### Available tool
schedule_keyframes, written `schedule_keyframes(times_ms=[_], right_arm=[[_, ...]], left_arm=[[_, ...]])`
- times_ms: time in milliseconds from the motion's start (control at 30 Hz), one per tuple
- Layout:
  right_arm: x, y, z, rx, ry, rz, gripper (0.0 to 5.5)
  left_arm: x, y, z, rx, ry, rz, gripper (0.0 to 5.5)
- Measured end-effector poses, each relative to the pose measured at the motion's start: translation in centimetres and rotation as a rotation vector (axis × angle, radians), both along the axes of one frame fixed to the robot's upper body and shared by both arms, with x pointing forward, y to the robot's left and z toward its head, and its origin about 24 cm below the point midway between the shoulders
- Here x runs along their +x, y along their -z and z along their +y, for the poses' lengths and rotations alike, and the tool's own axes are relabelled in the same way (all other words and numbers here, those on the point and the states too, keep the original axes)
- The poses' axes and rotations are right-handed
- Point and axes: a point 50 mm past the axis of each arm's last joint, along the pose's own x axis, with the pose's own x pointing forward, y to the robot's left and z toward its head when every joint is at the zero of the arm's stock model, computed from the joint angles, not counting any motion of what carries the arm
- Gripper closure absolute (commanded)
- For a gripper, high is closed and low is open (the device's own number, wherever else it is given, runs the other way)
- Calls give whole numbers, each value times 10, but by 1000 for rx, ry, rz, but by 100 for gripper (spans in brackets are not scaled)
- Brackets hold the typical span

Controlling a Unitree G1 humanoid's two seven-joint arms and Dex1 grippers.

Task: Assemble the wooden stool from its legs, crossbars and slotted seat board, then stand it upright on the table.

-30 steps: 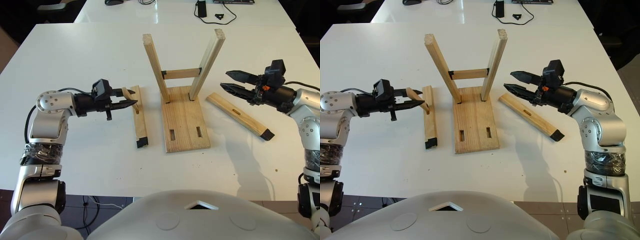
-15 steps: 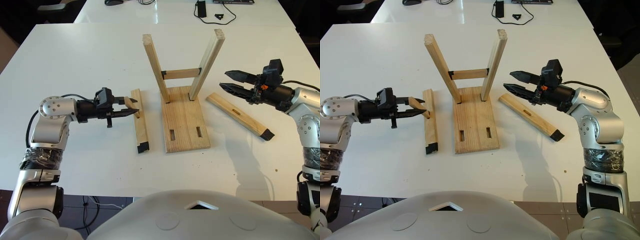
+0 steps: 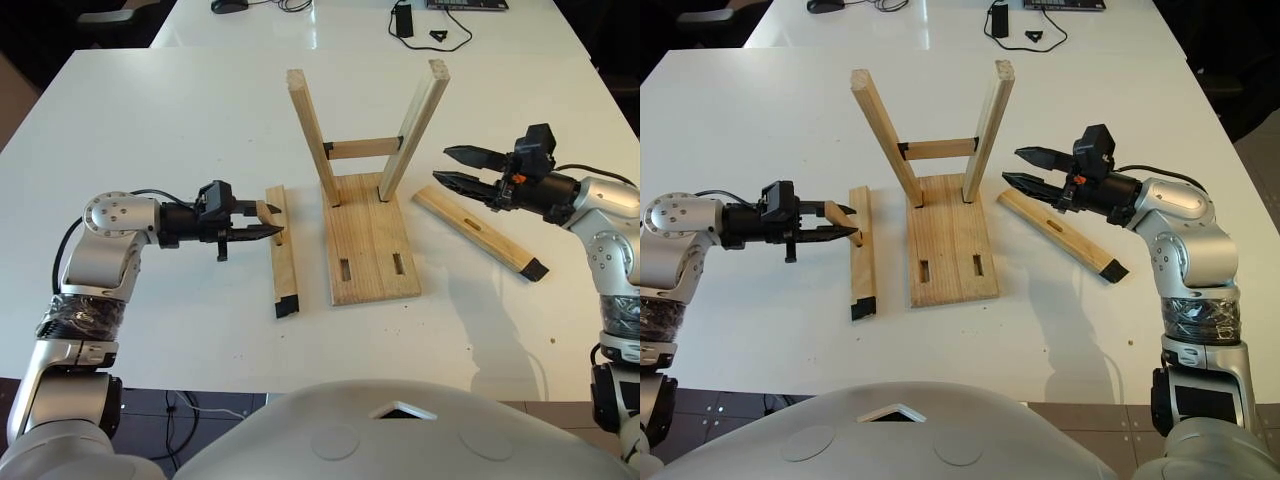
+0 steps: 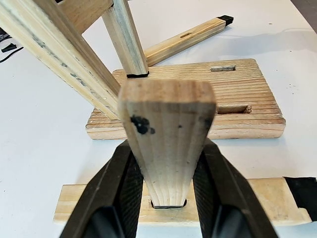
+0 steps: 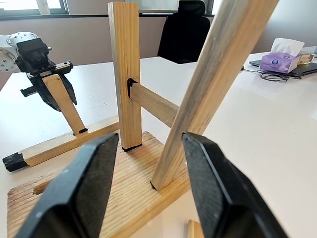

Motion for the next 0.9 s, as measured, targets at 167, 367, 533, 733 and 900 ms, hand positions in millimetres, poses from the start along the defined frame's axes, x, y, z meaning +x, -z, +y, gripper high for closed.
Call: schedule_keyframes(times_ms=[167, 367, 533, 733, 900], right_arm=[[0, 3, 0, -8, -1, 12, 315], [1, 6, -1, -18, 7, 23, 315], [2, 6, -2, -22, 7, 26, 315], [2, 7, -2, -28, 10, 26, 315], [2, 7, -3, -39, 14, 23, 315]], left_arm=[[2, 7, -3, -65, -24, 28, 421], [2, 12, -1, -97, -50, 42, 421], [0, 16, -1, -111, -76, 42, 421], [-7, 17, -4, -108, -85, -14, 421], [-7, 18, -6, -108, -88, -23, 421]])
